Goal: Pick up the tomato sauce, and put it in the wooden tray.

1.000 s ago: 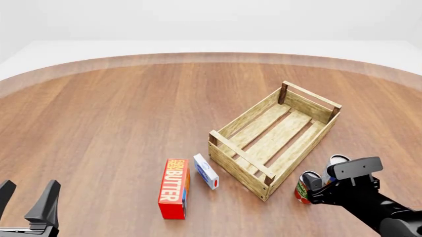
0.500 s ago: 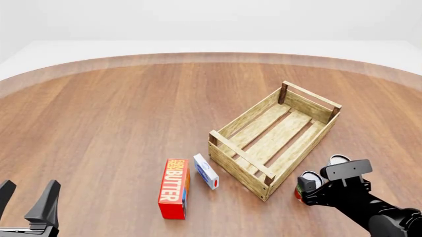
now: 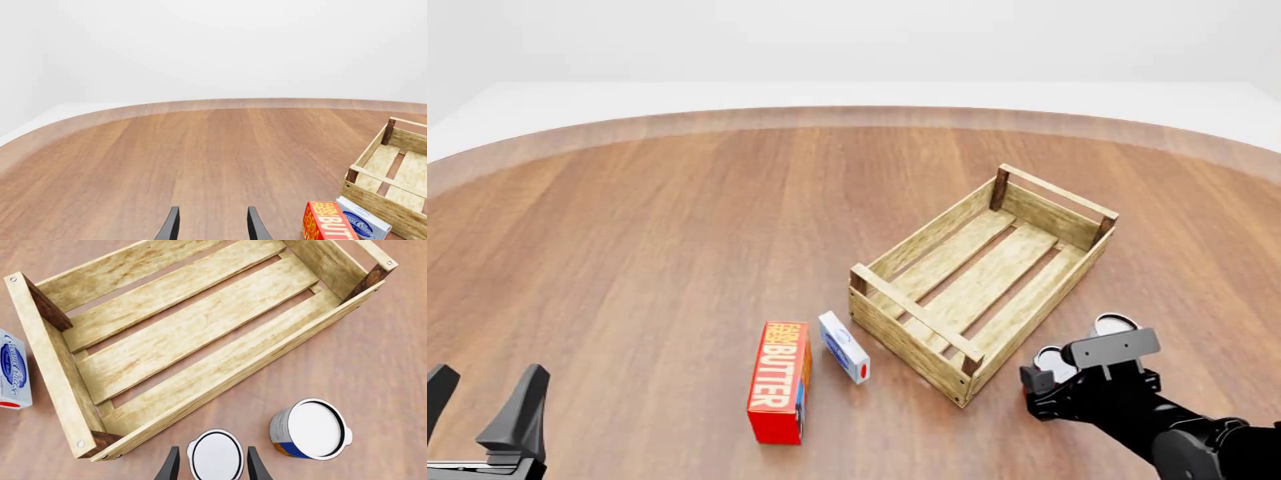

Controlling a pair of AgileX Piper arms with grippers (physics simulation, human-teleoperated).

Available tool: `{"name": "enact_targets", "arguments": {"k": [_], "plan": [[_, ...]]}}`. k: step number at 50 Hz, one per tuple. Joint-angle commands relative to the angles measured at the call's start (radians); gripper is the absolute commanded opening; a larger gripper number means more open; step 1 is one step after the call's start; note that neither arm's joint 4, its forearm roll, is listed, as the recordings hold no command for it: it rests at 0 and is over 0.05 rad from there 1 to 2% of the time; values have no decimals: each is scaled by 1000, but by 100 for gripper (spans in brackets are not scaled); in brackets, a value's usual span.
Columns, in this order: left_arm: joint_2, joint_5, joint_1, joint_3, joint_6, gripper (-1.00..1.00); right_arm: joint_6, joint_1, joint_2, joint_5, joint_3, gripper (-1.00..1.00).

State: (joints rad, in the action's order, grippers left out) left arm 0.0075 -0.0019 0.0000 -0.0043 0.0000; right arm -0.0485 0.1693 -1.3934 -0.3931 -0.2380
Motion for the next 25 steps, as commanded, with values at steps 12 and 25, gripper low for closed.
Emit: {"name": "enact_targets", "arguments": {"k": [12,25], "plan": [[0,0,0,0,0,100,-2,-2,-75,-42,6,100],[0,0,0,0,0,100,-19,-12,-55,-35,11,-100]]}}
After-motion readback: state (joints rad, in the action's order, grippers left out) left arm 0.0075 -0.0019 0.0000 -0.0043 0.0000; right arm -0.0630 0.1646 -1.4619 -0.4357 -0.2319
